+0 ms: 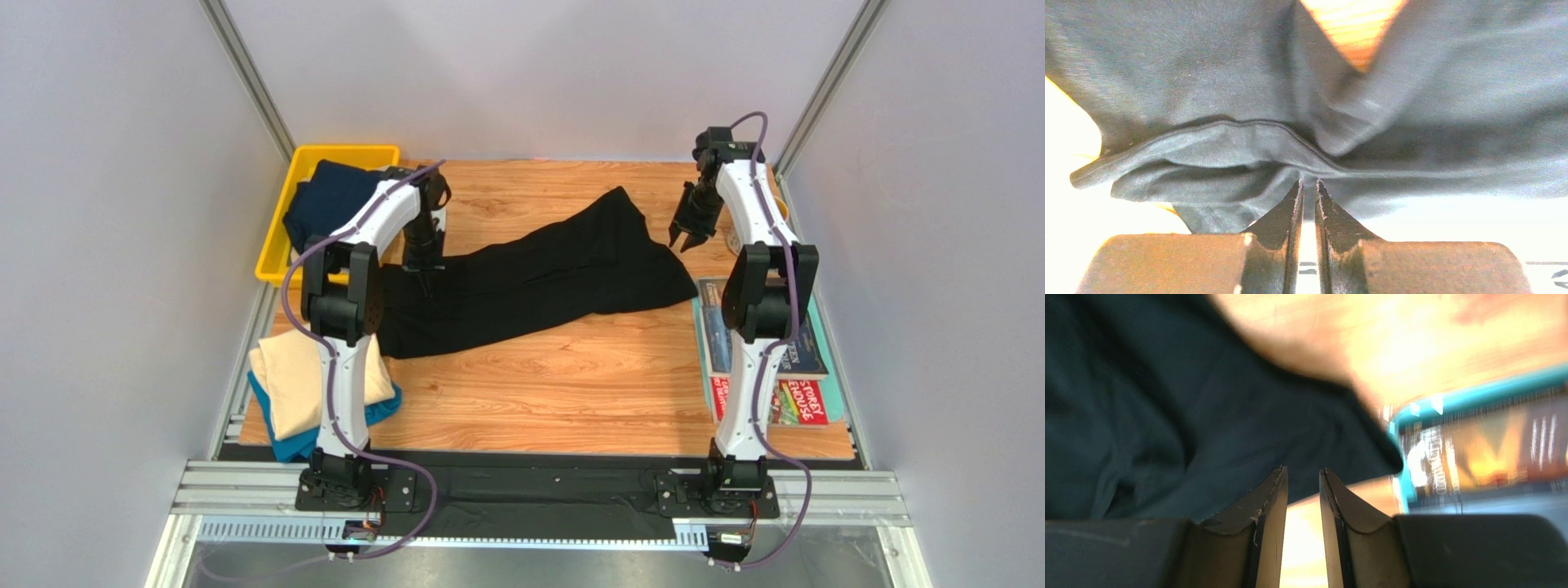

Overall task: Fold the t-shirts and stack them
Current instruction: Fold the tshirt

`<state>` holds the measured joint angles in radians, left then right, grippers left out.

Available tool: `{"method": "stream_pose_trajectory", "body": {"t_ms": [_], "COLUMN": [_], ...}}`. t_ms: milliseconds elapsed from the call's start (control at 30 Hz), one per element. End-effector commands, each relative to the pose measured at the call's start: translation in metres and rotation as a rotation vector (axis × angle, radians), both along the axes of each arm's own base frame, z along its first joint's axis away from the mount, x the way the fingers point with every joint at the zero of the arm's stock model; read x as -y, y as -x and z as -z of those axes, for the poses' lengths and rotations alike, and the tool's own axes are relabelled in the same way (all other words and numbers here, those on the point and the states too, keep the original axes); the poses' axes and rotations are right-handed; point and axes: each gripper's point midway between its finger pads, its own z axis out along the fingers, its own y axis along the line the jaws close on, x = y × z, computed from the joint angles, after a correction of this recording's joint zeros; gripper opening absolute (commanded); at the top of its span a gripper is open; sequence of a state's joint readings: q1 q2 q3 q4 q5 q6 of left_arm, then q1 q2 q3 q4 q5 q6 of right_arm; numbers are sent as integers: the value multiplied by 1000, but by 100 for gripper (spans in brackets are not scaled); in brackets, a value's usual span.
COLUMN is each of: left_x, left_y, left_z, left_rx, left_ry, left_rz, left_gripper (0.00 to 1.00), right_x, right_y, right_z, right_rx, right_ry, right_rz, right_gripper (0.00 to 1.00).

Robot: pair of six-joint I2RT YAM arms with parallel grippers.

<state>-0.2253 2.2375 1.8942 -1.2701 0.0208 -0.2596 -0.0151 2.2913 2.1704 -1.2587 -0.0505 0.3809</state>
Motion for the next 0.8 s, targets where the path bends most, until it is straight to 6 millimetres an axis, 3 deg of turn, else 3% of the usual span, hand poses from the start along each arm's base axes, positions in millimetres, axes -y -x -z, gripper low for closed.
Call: {"method": "stream_pose_trajectory", "body": {"t_ms": [0, 133, 333, 467, 667, 767], "left_x": [15, 21, 21, 24, 23, 23], "left_y": [-2, 13, 41, 51, 61, 65], "left_z": [-43, -35, -3, 9, 23, 23], "left_rx": [84, 53, -40, -71, -111, -118], "left_ry": [31, 35, 17, 16, -21, -33], "left_rz": [30, 55, 71, 76, 102, 120], "left_gripper": [17, 17, 17, 16, 0, 0], "right_x": [-31, -51, -71, -69, -62, -55], "right_y": [20, 47, 58, 54, 31, 17], "right_z": [-18, 17, 46, 71, 84, 88], "right_rx": [17, -104, -195, -243, -236, -210], "right_ry": [-33, -21, -15, 5, 59, 88], "right_rz": [-59, -115, -154, -148, -124, -101], "right_gripper": [31, 31, 31, 27, 1, 0]}}
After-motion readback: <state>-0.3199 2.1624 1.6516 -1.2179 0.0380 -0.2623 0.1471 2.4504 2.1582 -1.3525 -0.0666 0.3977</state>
